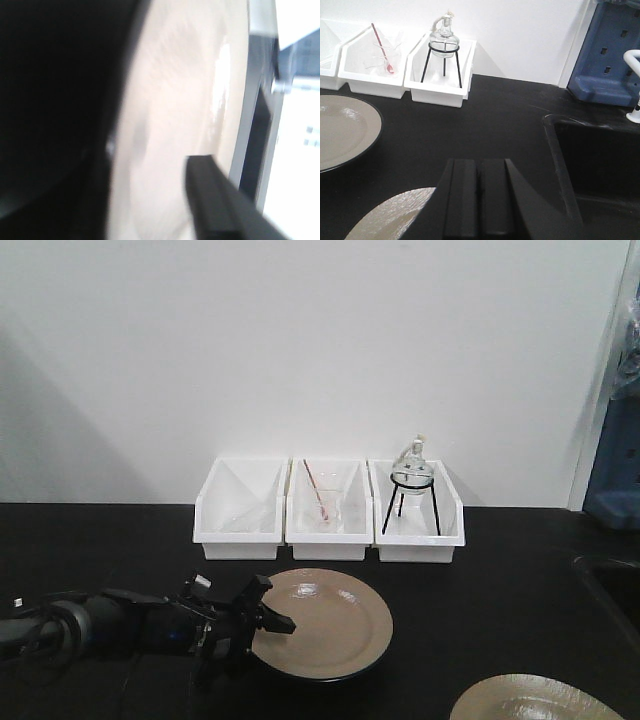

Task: Arrange circular plates on left workspace
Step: 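Carry the plate toward the counter center and lower it down, then open the left gripper and withdraw the left arm from the plate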

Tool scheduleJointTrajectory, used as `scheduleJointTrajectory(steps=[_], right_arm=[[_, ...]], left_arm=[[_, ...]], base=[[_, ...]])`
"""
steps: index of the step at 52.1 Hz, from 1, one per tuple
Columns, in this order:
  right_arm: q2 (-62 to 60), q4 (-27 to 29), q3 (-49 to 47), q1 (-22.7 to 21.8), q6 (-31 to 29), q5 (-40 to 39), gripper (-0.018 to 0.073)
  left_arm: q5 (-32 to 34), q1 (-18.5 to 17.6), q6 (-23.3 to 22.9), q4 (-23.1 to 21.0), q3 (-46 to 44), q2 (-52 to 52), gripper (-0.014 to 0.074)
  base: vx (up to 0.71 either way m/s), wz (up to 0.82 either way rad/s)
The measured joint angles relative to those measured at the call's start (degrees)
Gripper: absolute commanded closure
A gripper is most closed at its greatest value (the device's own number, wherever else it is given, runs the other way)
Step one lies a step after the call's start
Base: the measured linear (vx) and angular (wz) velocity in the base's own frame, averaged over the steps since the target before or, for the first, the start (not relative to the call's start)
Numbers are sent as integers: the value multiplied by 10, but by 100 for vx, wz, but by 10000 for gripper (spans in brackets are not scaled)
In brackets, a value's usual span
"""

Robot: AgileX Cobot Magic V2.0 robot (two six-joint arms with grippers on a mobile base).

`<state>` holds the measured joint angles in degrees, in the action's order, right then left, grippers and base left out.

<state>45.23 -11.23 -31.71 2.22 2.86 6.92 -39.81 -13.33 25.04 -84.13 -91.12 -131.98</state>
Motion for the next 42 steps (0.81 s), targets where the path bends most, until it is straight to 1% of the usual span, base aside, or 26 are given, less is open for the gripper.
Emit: scheduleJointTrajectory(steps=[5, 17, 25, 35, 39, 42], right_arm=[[0, 0, 0, 0, 0, 0, 560], [0, 0, 0, 0, 0, 0, 560], [0, 0, 0, 0, 0, 0, 560], [0, 0, 0, 0, 0, 0, 560], [0, 0, 0, 0, 0, 0, 560], [0, 0, 0, 0, 0, 0, 560]], left_arm=[[-33, 3, 2, 31, -1, 0, 19], [-139, 25, 11, 111, -5, 1, 20], [-197, 42, 11, 154, -6, 3, 21], [-221, 56, 11, 236, -6, 42, 21], [-227, 61, 9, 274, -6, 71, 27], [-234, 66, 5, 310, -6, 94, 47]], base=[[0, 0], [0, 0], [0, 0], [0, 0], [0, 0], [0, 0]])
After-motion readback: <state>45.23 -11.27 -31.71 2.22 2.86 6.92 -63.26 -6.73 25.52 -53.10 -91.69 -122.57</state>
